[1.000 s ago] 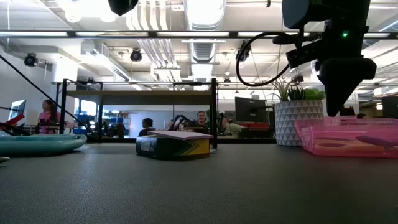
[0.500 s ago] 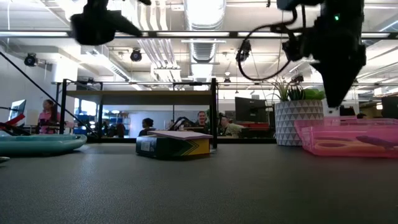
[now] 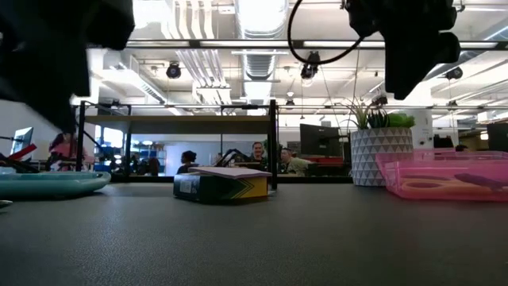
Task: Pack school essentials
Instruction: Put the green pen into the pink supply box
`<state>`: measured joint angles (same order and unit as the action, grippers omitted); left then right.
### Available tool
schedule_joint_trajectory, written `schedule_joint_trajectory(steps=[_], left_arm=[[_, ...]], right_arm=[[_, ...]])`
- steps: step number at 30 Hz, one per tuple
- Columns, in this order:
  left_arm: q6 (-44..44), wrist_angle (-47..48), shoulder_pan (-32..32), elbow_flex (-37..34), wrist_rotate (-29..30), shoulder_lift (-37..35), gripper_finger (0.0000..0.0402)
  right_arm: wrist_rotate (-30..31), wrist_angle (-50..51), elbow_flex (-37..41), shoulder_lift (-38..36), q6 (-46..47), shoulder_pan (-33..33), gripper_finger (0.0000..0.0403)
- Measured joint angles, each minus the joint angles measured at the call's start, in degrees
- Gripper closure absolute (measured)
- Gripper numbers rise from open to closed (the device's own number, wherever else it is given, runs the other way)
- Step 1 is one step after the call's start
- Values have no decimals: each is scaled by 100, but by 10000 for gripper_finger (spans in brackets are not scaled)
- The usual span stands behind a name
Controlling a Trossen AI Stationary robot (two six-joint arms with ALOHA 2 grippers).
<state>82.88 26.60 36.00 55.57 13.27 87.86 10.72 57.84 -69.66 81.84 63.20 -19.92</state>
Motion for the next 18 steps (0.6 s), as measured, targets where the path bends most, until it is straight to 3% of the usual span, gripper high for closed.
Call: schedule_joint_trajectory(steps=[7, 18], left_arm=[[1208, 59, 420, 0, -382, 328, 201], [2964, 1035, 881, 2, -618, 360, 201]], right_arm=[[2, 3, 99, 0, -547, -48, 275], [1, -2, 495, 0, -994, -59, 275]])
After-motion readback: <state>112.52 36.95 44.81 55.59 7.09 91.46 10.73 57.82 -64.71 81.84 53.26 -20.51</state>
